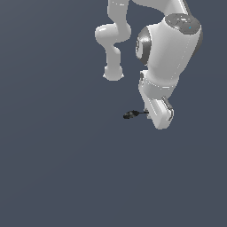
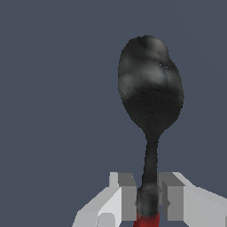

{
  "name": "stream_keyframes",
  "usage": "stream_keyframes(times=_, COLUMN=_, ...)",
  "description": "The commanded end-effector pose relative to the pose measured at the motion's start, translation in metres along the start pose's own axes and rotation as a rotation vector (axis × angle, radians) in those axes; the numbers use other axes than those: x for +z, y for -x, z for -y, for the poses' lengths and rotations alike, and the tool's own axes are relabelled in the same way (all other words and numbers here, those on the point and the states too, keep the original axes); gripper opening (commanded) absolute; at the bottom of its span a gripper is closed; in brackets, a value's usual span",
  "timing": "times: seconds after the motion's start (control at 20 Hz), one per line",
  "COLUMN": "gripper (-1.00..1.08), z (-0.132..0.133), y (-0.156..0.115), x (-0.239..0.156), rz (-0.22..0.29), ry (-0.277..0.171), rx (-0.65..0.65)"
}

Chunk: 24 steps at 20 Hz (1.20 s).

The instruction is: Pick up the object and move it to a goal position.

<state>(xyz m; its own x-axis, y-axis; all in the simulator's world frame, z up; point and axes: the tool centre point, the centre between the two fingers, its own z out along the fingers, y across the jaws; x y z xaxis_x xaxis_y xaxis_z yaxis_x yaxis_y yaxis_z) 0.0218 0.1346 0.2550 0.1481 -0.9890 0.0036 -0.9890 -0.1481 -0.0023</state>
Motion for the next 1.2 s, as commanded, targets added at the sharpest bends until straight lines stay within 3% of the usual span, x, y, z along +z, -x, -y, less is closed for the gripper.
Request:
stream_keyframes(times=0.0, gripper=-1.0, z=0.007, y=0.011, x=-0.021, rz=0.0, ry=0.001, rx=0.0)
stream_keyframes(times=0.55, gripper=-1.0, z=0.035, y=0.05, x=-0.091, rz=0.001, ry=0.002, rx=-0.001)
stream_keyframes(times=1.15, gripper=-1.0, z=0.055, y=0.075, x=-0.138, rz=0.003, ry=0.002, rx=-0.002)
